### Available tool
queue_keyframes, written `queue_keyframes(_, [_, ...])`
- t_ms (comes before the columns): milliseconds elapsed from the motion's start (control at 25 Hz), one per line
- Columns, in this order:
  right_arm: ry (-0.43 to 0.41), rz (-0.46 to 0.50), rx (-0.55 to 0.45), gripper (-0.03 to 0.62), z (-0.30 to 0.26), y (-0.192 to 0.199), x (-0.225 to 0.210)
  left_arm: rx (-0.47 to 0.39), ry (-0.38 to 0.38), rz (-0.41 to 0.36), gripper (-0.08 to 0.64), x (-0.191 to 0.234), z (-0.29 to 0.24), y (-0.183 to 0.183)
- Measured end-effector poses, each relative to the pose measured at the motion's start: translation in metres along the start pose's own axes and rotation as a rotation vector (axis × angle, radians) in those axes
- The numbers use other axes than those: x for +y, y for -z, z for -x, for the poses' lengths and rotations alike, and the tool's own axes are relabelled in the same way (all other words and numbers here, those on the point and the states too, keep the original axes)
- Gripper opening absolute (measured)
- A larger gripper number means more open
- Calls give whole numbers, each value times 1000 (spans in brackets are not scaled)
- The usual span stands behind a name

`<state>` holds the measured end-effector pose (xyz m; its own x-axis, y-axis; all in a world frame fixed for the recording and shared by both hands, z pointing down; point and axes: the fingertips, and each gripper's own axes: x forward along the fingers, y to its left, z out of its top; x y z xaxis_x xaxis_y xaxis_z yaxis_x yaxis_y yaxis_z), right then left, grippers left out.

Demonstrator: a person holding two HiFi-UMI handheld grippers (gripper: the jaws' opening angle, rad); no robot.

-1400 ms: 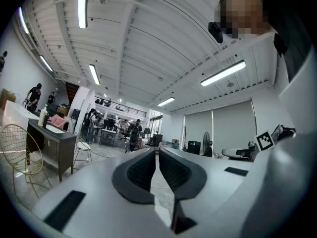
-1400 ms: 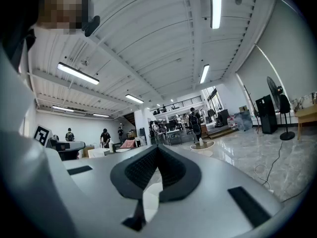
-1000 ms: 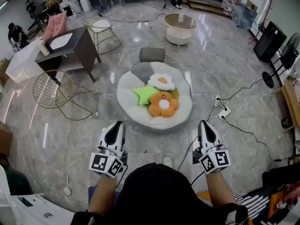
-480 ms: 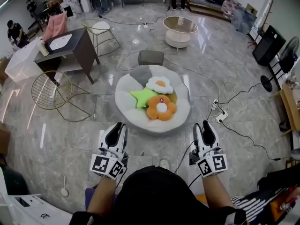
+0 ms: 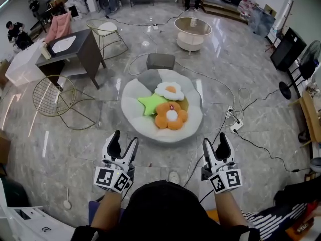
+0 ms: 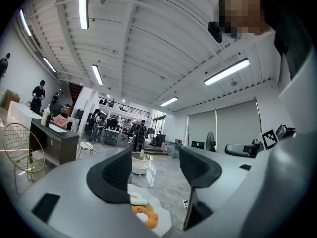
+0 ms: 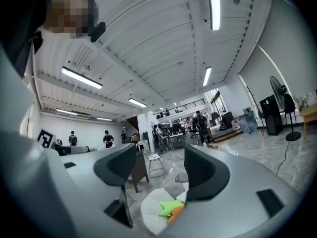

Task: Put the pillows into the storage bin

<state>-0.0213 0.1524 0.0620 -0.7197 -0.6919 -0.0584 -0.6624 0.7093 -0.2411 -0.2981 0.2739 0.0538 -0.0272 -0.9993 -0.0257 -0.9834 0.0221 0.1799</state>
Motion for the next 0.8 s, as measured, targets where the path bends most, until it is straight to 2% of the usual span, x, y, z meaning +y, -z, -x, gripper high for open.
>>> queue_keyframes(240, [-14, 41, -16, 298, 1, -16, -35, -10, 7, -43, 327, -29, -30, 1])
queue_keyframes(480, [-22, 30, -19, 298, 2, -27, -82, -21, -7, -54, 328, -58, -57, 4])
queue_keyframes(800, [-27, 1, 27, 296, -9, -13, -122, 9, -29, -68, 328, -75, -75, 8])
